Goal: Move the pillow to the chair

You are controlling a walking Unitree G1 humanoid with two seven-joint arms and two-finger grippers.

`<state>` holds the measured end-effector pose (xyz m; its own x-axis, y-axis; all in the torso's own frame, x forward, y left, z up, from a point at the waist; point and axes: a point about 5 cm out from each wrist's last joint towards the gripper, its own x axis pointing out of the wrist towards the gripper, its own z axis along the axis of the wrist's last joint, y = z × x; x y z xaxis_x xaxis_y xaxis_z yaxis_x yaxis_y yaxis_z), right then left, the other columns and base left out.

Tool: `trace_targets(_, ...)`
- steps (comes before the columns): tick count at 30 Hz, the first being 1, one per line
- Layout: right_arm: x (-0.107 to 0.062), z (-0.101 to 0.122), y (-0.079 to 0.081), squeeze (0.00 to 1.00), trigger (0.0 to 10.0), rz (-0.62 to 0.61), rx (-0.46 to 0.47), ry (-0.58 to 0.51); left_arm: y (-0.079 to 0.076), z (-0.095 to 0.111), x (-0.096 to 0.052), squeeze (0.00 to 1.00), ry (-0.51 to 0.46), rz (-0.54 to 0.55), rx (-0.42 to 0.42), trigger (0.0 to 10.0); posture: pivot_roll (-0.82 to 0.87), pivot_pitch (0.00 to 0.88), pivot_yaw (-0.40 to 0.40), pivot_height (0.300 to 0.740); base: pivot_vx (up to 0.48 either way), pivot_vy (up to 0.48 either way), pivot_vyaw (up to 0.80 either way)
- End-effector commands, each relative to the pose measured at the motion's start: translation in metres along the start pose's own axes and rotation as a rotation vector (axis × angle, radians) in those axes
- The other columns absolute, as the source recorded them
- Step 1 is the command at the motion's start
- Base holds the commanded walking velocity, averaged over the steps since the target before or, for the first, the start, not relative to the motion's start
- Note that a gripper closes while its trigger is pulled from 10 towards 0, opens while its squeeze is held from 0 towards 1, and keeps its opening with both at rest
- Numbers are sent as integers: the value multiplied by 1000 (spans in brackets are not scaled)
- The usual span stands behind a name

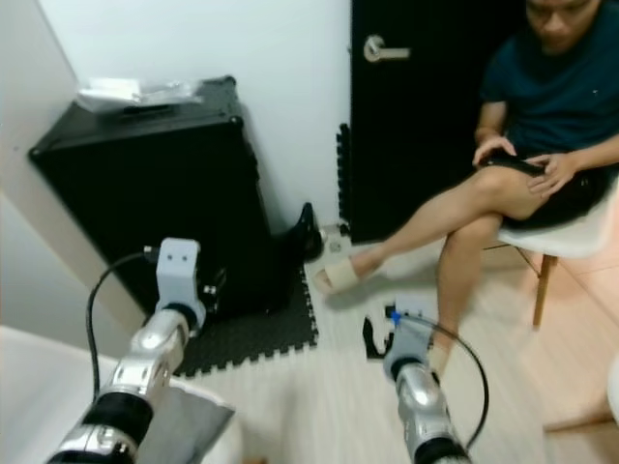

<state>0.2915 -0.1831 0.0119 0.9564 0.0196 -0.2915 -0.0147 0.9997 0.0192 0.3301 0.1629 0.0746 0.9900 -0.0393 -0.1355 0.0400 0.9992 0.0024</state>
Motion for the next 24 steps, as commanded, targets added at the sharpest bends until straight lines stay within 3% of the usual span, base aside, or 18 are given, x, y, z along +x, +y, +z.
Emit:
trace_targets(1, 3, 4, 2, 0, 10000, 24, -28, 3, 3, -10, -4, 0, 32, 25, 2, 10000, -2, 34, 10, 740, 0, 0, -800)
trace_targets(5, 7, 12, -3, 0, 10000, 57, -93, -3, 3, -24, -10, 0, 92, 76, 7, 10000, -13, 45, -61, 740, 0, 0, -800)
trace_targets(11, 9, 16, -6, 0, 10000, 80, -145, 4, 5, -34, -18, 0, 127, 108, -19, 10000, -7, 56, -103, 740, 0, 0, -800)
trace_targets(24, 9, 12, -3, 0, 10000, 57, -102, 28, 11, -37, -25, 0, 126, 105, 8, 10000, 8, 64, -74, 740, 0, 0, -800)
